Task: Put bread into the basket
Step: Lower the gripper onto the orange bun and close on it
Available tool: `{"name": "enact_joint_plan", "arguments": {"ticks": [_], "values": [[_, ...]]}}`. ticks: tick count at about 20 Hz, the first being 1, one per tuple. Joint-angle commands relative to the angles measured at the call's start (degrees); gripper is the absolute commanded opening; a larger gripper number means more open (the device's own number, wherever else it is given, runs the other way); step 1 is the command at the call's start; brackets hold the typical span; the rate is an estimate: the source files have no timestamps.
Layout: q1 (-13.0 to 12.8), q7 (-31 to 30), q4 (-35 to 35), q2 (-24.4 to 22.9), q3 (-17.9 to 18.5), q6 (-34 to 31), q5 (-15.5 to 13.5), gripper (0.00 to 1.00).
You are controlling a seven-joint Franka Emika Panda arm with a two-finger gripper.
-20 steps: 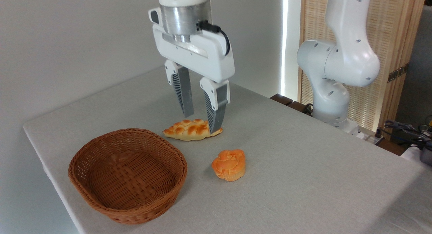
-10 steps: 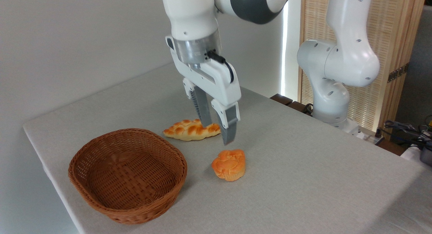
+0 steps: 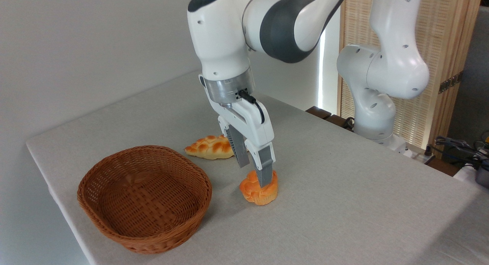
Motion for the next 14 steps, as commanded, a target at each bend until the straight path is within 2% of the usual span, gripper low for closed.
{"name": "enact_joint_plan", "arguments": {"ticks": [1, 4, 10, 14], "values": [[-1.01, 0.94, -2.08, -1.26, 0.66, 1.15, 0.93, 1.0], [-1.01, 0.94, -2.61, -1.35, 0.66, 1.15, 3.21, 1.0], [-1.71, 0.94, -4.72, -1.17, 0.66, 1.85, 3.31, 1.0], [-1.8, 0.94, -7.44, -1.08, 0.66, 7.2, 3.31, 1.0]]}}
